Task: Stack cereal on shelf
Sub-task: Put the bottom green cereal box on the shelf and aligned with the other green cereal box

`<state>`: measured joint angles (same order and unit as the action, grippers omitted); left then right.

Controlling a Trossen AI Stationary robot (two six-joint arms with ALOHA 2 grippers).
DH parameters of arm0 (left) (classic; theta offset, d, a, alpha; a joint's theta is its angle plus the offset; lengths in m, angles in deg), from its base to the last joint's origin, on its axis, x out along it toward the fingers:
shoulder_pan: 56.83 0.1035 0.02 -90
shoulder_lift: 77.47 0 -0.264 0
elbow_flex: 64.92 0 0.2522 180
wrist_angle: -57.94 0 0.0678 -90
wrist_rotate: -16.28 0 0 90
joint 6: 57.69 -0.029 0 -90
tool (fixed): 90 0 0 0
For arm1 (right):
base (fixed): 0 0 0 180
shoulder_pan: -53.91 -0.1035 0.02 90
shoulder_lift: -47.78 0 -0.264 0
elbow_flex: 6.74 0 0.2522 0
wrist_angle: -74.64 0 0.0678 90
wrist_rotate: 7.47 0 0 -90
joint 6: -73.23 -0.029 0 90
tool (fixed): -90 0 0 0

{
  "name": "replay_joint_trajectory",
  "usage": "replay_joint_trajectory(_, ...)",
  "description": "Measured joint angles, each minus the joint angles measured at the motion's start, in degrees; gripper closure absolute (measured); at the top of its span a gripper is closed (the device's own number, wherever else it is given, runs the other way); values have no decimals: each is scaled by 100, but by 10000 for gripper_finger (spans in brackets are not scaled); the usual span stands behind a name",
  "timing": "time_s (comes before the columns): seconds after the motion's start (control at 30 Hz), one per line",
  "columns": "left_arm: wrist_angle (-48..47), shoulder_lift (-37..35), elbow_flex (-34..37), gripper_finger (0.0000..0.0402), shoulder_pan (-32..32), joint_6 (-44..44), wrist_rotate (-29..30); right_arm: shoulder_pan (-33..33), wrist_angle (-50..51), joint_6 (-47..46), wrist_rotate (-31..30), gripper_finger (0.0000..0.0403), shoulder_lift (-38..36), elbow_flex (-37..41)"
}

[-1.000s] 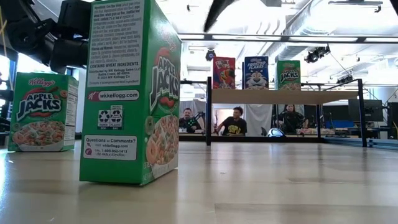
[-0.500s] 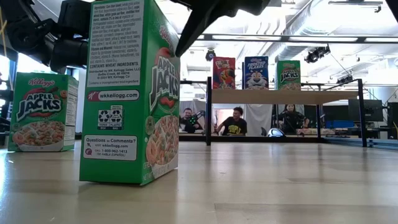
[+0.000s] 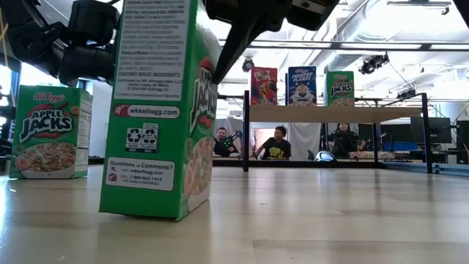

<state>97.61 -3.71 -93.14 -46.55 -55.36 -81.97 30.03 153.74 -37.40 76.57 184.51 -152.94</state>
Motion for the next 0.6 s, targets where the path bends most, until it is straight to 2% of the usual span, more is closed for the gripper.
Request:
replay_joint_trajectory(0.3,0,0,0,401,4,0,0,6,30,163,52,215,0,-45)
replay_joint_trajectory(0.6,-19,0,0,401,144,129,-6,182,338,1213,188,222,-65,-260)
